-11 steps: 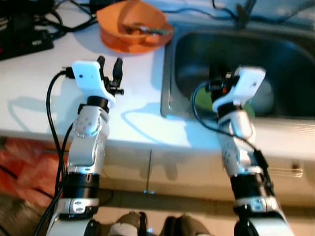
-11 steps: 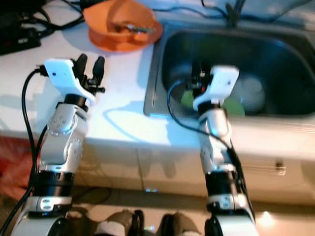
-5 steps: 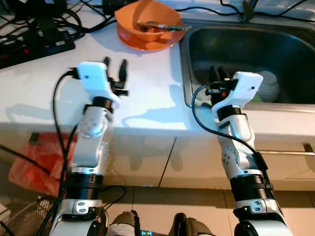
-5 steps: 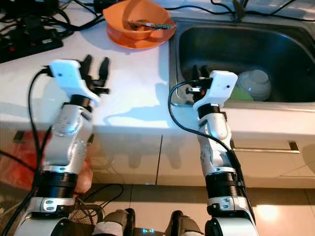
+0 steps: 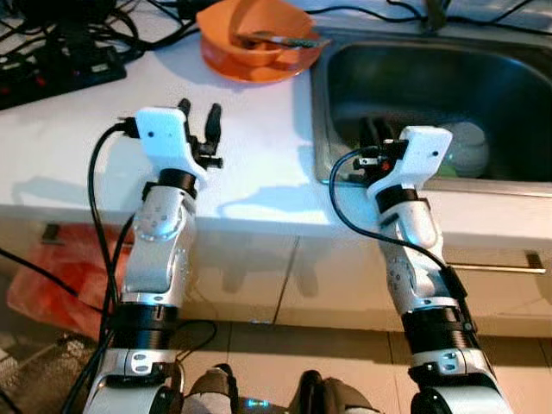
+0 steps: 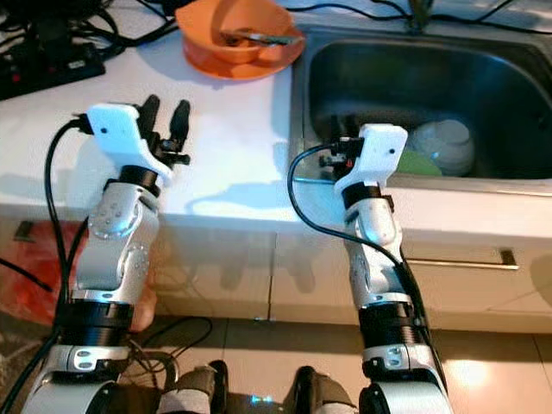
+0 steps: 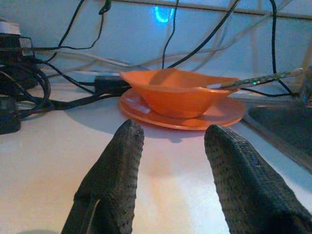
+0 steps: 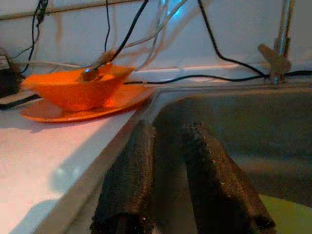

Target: Kitchen organization

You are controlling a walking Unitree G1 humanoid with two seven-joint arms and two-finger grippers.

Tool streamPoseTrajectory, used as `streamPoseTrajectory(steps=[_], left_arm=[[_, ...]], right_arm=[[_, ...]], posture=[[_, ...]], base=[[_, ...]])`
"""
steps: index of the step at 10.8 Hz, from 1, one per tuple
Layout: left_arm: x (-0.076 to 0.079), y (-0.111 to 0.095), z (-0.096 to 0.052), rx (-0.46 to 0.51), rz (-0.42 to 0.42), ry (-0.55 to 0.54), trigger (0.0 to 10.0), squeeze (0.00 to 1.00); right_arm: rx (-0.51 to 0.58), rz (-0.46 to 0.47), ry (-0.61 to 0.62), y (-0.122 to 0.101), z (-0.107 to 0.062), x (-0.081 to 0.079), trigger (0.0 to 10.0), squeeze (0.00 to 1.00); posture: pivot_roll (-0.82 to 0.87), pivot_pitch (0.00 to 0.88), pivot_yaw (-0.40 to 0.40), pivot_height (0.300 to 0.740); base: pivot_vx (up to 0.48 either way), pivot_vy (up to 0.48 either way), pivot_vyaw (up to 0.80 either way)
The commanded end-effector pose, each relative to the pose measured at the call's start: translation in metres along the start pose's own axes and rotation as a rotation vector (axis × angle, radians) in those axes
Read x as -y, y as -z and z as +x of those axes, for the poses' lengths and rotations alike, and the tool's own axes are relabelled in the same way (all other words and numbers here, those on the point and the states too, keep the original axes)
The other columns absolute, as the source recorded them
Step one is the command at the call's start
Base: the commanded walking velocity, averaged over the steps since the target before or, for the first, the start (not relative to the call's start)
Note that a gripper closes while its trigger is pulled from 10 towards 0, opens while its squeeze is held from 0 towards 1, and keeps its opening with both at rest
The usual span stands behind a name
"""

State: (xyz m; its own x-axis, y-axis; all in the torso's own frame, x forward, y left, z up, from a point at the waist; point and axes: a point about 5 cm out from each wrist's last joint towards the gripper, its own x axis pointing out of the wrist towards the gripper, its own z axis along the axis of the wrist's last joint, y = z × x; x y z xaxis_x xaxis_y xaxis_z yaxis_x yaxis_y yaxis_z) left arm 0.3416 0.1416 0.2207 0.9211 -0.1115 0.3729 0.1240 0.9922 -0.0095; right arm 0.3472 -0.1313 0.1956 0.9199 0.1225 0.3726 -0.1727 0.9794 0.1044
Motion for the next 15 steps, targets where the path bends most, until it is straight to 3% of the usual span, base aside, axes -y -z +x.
streamPoseTrajectory(steps=[1,7,11,15], left_arm=[[0.005,0.002,-0.001,-0.009,0.003,0.009,10.0,0.0],[0.002,0.0,-0.001,-0.001,-0.008,-0.001,10.0,0.0],[-0.003,-0.023,0.008,0.082,0.024,-0.008,10.0,0.0],[-0.003,-0.019,0.007,0.063,0.034,-0.013,10.0,0.0]], right_arm=[[-0.018,-0.005,0.018,0.004,-0.004,0.007,10.0,0.0],[-0.013,-0.002,0.017,0.003,-0.004,0.007,10.0,0.0],[0.094,-0.016,0.02,-0.021,0.005,0.011,10.0,0.0],[0.09,-0.018,0.017,-0.021,0.005,0.01,10.0,0.0]], posture=[[0.14,0.198,-0.023,0.74],[0.14,0.203,-0.027,0.74],[0.14,0.2,-0.03,0.74],[0.14,0.198,-0.028,0.74]], base=[[0.0,-0.3,0.0],[0.0,-0.098,0.0],[0.0,0.0,0.0],[0.07,0.0,0.0]])
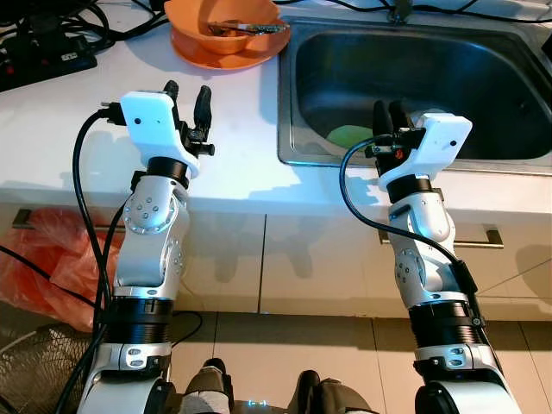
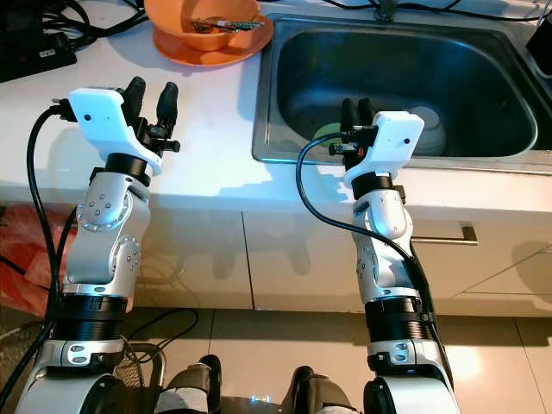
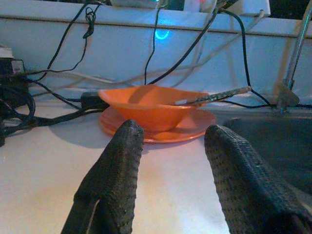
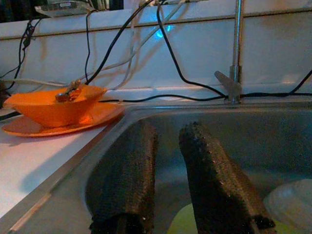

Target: Kitchen organization

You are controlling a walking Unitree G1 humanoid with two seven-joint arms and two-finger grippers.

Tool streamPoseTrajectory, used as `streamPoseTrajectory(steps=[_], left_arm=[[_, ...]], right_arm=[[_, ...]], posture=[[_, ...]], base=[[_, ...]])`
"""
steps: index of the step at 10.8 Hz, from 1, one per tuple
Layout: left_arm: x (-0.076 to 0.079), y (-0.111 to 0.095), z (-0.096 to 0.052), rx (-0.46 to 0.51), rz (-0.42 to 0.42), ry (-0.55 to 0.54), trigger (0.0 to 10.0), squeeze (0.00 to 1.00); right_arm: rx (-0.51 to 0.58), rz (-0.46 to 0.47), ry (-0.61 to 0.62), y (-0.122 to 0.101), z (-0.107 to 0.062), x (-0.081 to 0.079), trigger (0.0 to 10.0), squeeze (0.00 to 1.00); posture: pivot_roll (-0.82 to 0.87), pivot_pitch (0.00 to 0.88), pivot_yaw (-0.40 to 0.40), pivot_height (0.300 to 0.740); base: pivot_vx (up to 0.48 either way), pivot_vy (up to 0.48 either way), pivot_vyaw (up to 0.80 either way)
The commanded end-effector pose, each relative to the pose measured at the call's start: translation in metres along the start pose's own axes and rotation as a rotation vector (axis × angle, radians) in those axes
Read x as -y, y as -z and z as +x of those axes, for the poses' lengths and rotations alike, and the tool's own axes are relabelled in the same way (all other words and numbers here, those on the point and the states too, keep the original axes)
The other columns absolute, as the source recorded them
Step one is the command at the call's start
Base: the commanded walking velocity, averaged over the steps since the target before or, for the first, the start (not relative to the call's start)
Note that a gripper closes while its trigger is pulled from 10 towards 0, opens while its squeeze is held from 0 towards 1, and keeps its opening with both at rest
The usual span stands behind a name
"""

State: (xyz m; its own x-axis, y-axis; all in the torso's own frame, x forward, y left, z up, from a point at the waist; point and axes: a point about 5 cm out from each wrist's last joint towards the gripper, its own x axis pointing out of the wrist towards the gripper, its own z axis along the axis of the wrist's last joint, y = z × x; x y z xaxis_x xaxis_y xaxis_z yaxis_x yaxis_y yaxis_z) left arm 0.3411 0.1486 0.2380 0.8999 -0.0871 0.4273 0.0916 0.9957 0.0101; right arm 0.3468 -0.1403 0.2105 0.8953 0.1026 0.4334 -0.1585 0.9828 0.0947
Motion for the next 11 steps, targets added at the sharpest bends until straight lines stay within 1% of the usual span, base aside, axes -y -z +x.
streamPoseTrajectory(steps=[1,3,11], left_arm=[[0.0045,-0.0027,0.0026,0.005,0.003,0.011,10.0,0.0],[0.0036,-0.0037,0.003,0.008,0.003,0.008,10.0,0.0],[0.0059,-0.0105,0.0065,0.033,-0.001,0.013,10.0,0.0]], right_arm=[[0.021,-0.002,0.008,-0.0056,0.0013,0.0029,10.0,0.0],[0.018,0.0,0.007,-0.0044,0.0011,0.0023,10.0,0.0],[0.012,0.001,0.008,-0.0025,0.0004,0.0027,10.0,0.0]], posture=[[0.14,0.198,-0.029,0.74],[0.14,0.194,-0.027,0.74],[0.14,0.194,-0.027,0.74]], base=[[0.307,0.0,0.0],[0.322,0.0,0.0],[0.48,0.0,0.0]])
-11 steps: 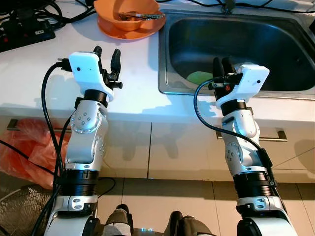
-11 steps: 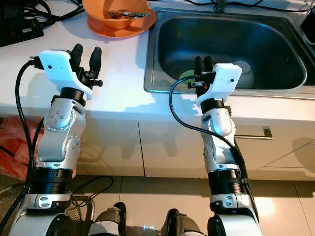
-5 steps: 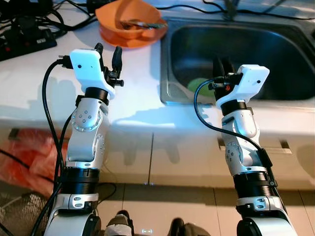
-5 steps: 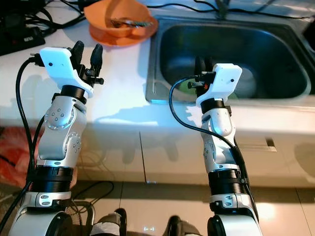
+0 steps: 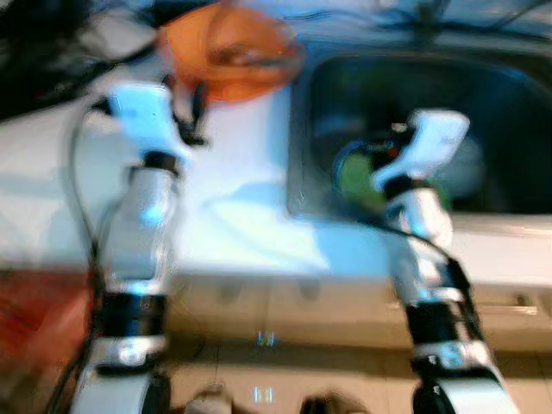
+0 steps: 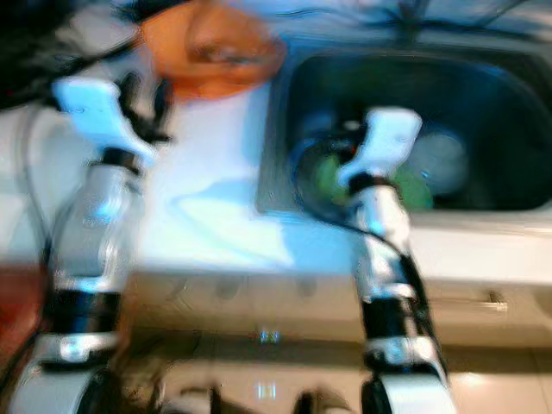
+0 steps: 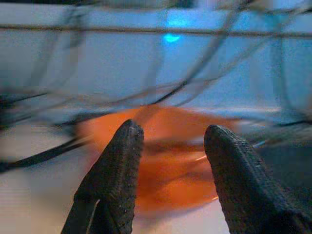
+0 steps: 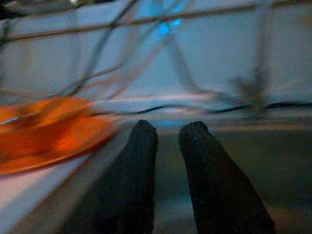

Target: Kitchen organization

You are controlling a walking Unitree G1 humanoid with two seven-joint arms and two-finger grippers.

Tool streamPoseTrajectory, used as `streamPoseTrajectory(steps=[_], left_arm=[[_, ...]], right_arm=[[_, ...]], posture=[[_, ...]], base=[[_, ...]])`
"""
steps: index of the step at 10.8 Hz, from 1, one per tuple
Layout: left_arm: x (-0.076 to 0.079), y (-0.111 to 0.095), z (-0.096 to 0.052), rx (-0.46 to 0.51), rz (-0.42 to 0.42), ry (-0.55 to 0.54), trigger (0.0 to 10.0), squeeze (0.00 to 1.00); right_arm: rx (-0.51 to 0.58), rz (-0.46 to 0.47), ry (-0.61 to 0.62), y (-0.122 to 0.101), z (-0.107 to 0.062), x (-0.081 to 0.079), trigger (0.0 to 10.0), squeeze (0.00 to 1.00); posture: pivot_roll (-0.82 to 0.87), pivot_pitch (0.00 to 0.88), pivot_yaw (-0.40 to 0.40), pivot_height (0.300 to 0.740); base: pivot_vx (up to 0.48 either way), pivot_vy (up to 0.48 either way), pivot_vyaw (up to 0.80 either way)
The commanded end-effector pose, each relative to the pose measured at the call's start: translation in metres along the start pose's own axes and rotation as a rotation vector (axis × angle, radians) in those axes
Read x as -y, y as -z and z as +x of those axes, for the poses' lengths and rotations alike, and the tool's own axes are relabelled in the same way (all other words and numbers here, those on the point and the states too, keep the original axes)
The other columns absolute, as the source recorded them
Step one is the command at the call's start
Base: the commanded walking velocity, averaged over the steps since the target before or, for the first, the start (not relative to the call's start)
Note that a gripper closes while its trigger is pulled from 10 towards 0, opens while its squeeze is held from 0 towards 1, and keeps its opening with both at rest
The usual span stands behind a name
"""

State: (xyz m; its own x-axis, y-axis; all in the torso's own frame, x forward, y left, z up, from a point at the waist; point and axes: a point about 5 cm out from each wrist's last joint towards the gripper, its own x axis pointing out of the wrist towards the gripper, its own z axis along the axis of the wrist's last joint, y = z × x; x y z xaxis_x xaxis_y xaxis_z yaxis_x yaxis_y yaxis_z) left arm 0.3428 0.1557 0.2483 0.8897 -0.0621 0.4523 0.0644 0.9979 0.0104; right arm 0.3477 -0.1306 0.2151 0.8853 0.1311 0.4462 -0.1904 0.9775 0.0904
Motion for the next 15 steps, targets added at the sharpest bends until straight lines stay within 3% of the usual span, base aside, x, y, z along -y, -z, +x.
streamPoseTrajectory(steps=[1,3,12,15], left_arm=[[0.013,-0.002,0.001,0.007,-0.015,0.037,10.0,0.0],[0.015,-0.002,0.001,0.009,-0.017,0.041,10.0,0.0],[0.017,-0.002,0.003,-0.006,-0.034,0.064,10.0,0.0],[0.001,-0.008,0.019,-0.122,0.079,0.072,10.0,0.0]], right_arm=[[-0.001,-0.01,0.04,0.0,-0.004,0.013,10.0,0.0],[-0.002,-0.01,0.043,0.0,-0.004,0.013,10.0,0.0],[-0.02,-0.002,0.05,0.007,-0.008,0.013,10.0,0.0],[-0.01,0.001,0.046,0.005,-0.005,0.013,10.0,0.0]], posture=[[0.14,0.195,-0.027,0.74],[0.14,0.195,-0.028,0.74],[0.14,0.166,-0.021,0.74],[0.14,0.139,-0.015,0.74]], base=[[0.48,0.0,0.0],[0.48,0.0,0.0],[0.0,0.0,0.0],[0.0,0.0,0.0]])
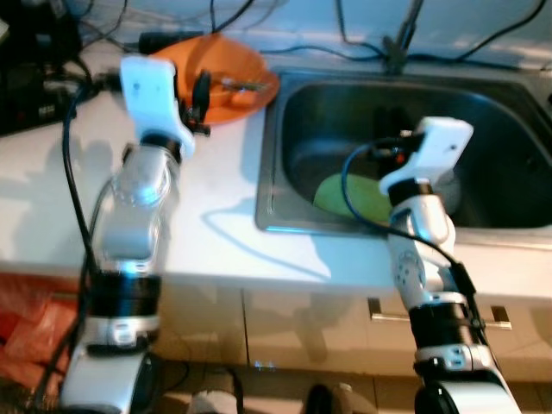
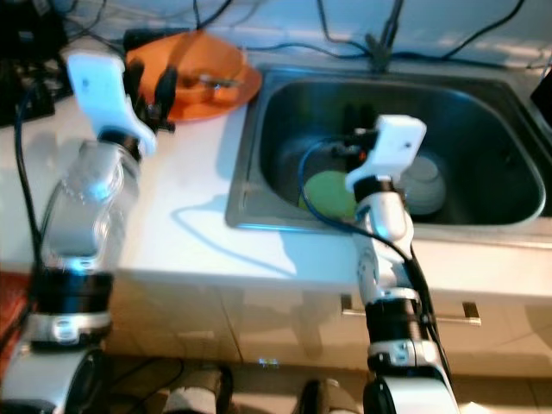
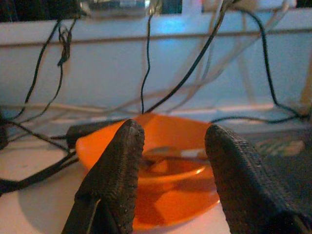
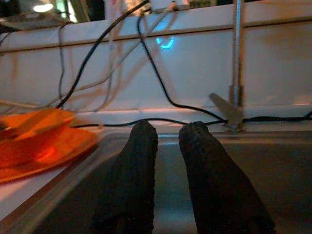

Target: Kitchen organization

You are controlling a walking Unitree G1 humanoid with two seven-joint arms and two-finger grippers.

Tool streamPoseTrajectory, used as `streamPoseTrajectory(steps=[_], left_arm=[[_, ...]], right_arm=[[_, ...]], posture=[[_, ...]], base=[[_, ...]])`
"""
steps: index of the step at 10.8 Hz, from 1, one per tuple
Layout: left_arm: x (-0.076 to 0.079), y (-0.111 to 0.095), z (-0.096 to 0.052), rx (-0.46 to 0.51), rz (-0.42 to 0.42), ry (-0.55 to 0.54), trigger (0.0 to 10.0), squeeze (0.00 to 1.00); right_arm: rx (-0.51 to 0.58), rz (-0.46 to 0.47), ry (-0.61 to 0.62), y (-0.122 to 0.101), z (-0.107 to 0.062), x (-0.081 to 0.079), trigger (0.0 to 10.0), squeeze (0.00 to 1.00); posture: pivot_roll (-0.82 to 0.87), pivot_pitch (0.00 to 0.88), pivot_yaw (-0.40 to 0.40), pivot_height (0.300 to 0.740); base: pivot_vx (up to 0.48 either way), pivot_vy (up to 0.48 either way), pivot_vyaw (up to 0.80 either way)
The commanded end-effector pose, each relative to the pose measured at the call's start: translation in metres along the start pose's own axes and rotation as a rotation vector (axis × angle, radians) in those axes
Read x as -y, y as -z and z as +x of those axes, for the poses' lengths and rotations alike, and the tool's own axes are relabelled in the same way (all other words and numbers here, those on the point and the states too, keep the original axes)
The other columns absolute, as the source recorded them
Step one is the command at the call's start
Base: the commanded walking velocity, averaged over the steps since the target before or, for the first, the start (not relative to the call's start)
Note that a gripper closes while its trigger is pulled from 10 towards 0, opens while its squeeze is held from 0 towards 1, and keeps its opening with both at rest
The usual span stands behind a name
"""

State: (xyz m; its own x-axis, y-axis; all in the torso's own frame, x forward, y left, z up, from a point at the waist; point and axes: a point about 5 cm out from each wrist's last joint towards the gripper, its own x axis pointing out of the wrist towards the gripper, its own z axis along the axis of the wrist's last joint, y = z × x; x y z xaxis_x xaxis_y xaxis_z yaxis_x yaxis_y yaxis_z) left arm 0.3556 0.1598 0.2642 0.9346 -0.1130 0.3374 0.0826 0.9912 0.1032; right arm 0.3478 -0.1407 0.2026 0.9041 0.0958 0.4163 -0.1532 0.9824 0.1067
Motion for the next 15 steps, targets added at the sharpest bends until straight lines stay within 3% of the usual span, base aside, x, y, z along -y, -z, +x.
streamPoseTrajectory(steps=[1,5,7,9,14,15], left_arm=[[0.005,-0.013,0.002,0.019,0.021,0.044,10.0,0.0],[-0.015,-0.019,0.005,-0.16,0.036,0.02,10.0,0.0],[-0.025,-0.014,0.004,-0.296,0.012,-0.013,10.0,0.0],[-0.033,-0.015,0.005,-0.351,-0.01,-0.028,10.0,0.0],[-0.03,-0.016,0.004,-0.37,-0.065,0.009,10.0,0.0],[-0.029,-0.017,0.003,-0.364,-0.079,0.001,10.0,0.44]], right_arm=[[0.019,0.005,0.004,-0.004,0.002,0.001,10.0,0.0],[0.012,0.013,-0.008,0.0,0.003,-0.003,10.0,0.0],[0.01,0.015,-0.006,0.0,0.002,-0.003,10.0,0.0],[0.006,0.017,-0.001,0.001,0.002,-0.003,10.0,0.0],[0.002,0.012,0.012,0.002,0.0,0.0,10.0,0.0],[0.0,0.012,0.013,0.002,0.0,0.001,10.0,0.0]], posture=[[0.15,0.136,-0.015,0.74],[0.16,0.139,-0.016,0.74],[0.16,0.144,-0.012,0.74],[0.16,0.149,-0.01,0.74],[0.16,0.17,-0.01,0.74],[0.16,0.176,-0.017,0.74]], base=[[0.0,0.0,0.0],[0.0,0.0,0.0],[0.0,0.0,0.0],[0.0,0.0,0.0],[0.0,0.0,0.0],[0.0,0.0,0.0]])
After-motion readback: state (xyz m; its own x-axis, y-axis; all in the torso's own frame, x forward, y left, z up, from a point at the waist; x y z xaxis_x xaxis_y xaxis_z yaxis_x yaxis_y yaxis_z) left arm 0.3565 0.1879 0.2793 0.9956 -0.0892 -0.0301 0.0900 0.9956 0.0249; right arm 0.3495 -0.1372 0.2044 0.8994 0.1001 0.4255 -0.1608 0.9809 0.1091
